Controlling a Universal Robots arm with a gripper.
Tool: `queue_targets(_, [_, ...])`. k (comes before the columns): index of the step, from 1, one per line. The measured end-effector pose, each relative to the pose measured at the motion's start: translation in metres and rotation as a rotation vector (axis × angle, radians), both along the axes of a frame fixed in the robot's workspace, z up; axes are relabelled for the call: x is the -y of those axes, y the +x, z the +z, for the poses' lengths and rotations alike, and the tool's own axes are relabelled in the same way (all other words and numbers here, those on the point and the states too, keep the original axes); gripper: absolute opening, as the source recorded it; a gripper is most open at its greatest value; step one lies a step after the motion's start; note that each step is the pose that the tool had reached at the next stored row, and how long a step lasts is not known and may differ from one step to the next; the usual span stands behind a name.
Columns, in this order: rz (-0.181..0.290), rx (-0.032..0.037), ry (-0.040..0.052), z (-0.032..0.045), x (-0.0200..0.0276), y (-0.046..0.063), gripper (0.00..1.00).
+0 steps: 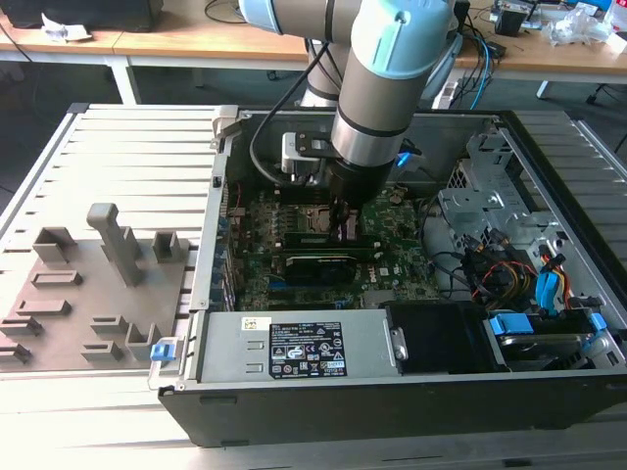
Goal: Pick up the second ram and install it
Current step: 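Insert the second ram into the second slot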
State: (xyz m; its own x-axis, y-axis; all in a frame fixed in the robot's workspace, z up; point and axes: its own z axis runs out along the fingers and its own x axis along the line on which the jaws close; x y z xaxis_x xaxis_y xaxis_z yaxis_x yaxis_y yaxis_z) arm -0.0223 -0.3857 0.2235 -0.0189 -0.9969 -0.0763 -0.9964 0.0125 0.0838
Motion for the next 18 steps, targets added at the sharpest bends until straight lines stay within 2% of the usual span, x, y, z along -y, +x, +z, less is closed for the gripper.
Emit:
queue_targets(6, [0.002, 0.0000, -0.0003, -0.0001, 0.0000, -0.0001, 0.14])
queue_targets(15, [0.002, -0.0001, -0.0008, -0.0052, 0.0000, 0.0000, 0.14])
queue_targets(18, [0.002, -0.0004, -0.0007, -0.0052, 0.0000, 0.0041, 0.14])
